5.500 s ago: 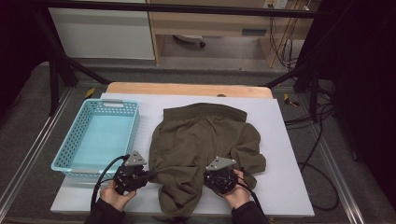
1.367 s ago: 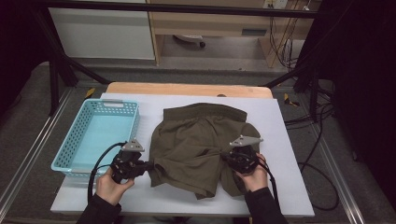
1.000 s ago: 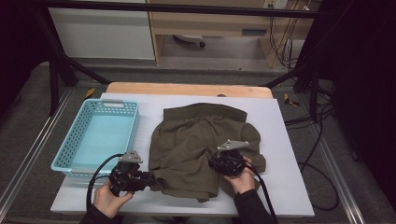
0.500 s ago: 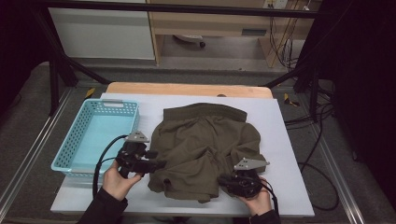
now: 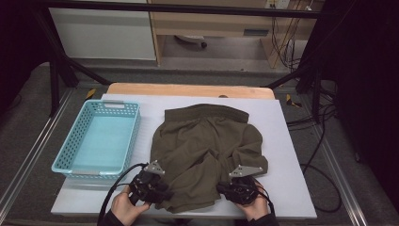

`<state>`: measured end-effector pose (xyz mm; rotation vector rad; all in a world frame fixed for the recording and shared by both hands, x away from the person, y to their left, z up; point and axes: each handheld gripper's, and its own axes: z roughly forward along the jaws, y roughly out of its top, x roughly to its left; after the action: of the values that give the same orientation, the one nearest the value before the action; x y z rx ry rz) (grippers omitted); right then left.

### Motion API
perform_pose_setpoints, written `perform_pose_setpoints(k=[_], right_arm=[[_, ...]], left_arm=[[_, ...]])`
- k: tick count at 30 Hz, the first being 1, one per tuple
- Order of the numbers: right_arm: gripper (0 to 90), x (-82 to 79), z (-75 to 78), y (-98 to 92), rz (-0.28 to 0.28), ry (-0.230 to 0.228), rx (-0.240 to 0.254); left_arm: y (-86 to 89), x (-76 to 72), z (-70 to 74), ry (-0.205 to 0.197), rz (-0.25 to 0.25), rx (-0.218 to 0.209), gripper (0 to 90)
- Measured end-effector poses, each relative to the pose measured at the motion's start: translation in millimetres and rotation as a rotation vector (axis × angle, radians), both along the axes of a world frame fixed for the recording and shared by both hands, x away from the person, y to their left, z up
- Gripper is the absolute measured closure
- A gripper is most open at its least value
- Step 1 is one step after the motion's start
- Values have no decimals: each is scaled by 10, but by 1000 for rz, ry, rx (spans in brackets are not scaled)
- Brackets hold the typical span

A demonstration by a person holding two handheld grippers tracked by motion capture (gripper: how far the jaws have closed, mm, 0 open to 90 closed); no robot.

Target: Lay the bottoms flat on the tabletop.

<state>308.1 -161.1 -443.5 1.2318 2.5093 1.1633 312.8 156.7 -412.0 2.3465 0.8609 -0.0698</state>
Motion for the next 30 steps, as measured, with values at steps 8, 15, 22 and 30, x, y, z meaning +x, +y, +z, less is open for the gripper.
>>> perform_pose_setpoints(k=[8, 15, 22, 30], right_arm=[[698, -21, -24, 25, 28, 12, 69], [638, -22, -6, 0, 19, -11, 85], [696, -5, -38, -27, -9, -17, 56], [709, -34, -53, 120, 31, -7, 47]], left_arm=[[-73, -141, -138, 13, -30, 38, 621], [-34, -201, -196, 9, -18, 34, 760], [-2, -207, -168, 6, -46, 90, 869], [370, -193, -156, -5, 28, 95, 869]])
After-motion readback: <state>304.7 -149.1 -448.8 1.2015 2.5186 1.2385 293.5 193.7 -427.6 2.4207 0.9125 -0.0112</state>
